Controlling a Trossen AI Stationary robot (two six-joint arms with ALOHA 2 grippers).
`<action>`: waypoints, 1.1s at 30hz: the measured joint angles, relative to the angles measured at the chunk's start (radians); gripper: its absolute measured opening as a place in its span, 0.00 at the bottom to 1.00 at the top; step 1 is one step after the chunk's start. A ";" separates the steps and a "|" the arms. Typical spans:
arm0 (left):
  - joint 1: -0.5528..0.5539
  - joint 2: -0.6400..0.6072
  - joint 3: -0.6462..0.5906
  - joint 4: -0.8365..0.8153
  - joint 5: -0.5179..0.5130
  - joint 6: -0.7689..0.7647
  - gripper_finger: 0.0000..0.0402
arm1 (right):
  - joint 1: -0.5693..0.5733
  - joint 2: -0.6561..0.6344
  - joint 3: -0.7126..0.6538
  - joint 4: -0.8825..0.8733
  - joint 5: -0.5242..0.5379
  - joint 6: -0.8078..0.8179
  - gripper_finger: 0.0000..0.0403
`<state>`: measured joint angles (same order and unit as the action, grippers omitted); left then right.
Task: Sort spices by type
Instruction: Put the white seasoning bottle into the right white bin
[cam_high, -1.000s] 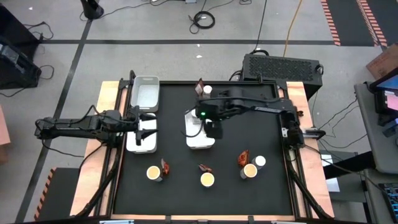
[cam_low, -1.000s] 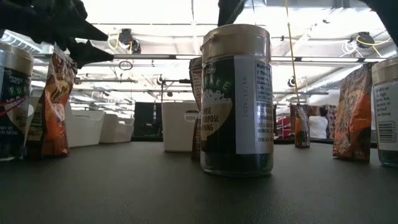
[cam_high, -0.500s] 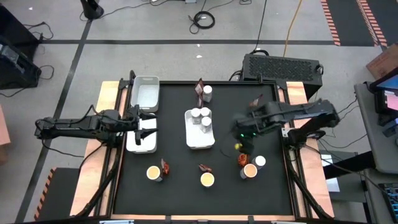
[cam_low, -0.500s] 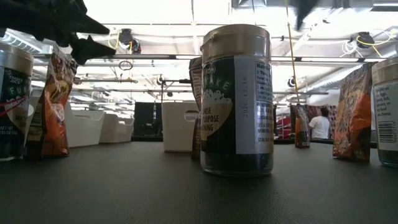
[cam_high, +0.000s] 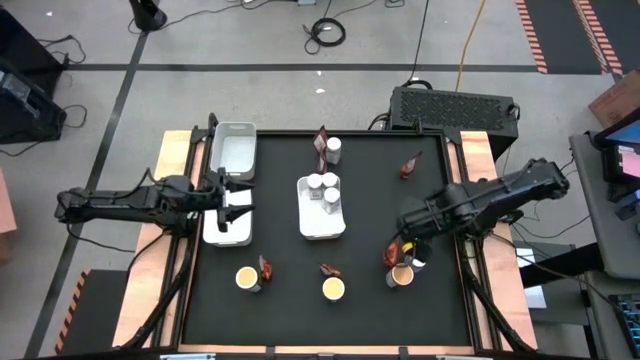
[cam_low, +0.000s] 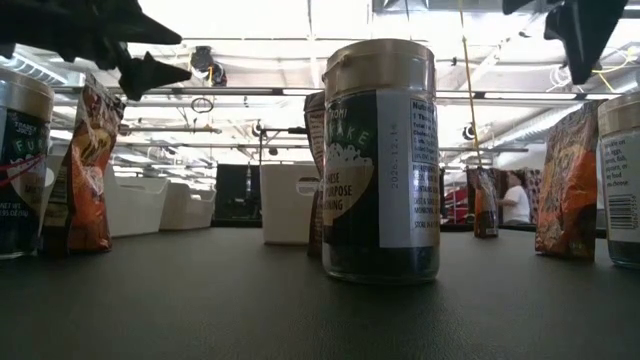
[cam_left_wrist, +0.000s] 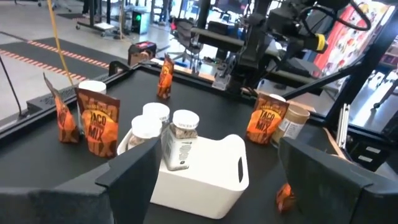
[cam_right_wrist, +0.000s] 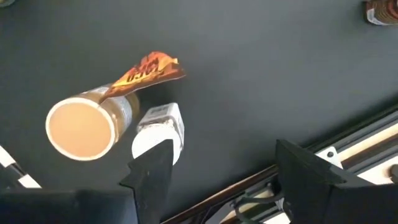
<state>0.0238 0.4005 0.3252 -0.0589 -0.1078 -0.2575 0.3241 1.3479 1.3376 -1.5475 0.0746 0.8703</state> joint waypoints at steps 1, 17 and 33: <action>0.000 0.004 0.000 0.000 0.000 -0.008 0.81 | 0.009 -0.002 0.000 0.002 0.001 0.001 0.59; 0.000 0.080 0.000 -0.002 0.006 -0.026 0.81 | 0.129 -0.002 0.000 0.066 -0.004 -0.117 0.59; 0.000 0.104 0.000 -0.002 0.006 -0.025 0.81 | 0.184 0.009 -0.128 0.161 -0.008 -0.133 0.65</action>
<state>0.0238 0.5049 0.3252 -0.0612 -0.1013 -0.2821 0.5079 1.3571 1.2094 -1.3862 0.0668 0.7372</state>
